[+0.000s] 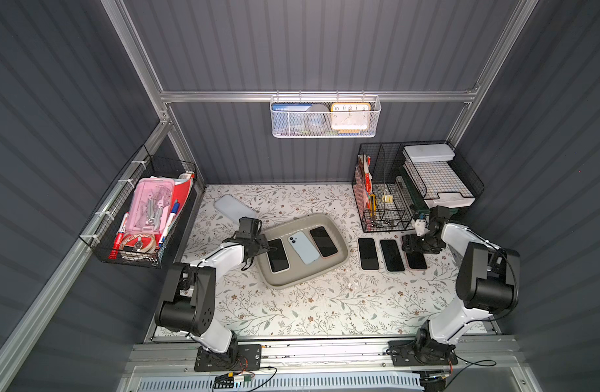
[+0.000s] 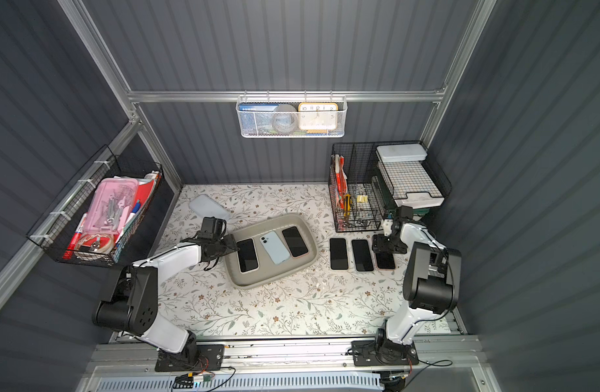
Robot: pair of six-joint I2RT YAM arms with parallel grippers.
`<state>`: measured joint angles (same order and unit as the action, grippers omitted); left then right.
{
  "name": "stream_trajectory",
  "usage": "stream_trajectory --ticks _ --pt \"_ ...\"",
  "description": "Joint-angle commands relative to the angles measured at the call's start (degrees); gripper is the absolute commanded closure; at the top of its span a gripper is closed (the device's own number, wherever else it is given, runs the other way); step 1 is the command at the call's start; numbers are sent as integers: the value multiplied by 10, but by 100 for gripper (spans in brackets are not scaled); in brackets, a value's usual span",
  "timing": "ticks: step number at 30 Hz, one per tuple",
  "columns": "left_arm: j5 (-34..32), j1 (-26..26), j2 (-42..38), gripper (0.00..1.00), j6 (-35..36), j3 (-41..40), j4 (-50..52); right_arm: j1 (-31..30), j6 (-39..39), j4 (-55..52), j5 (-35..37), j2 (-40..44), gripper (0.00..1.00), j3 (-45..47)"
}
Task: Take the phone out of the storage box
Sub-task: Place the phone at the center of the board.
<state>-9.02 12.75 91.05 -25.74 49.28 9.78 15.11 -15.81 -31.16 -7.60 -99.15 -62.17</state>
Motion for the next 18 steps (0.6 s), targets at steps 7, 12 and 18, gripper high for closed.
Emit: stream_trajectory --ticks 7,12,18 --pt "5 -1 4 33 14 -10 -4 0 7 -4 2 -16 32 -21" --pt "6 -1 3 33 15 -10 -5 -1 16 14 1 -8 24 -9" --pt "6 0 -3 33 15 -11 -4 -1 26 23 10 10 1 -1"
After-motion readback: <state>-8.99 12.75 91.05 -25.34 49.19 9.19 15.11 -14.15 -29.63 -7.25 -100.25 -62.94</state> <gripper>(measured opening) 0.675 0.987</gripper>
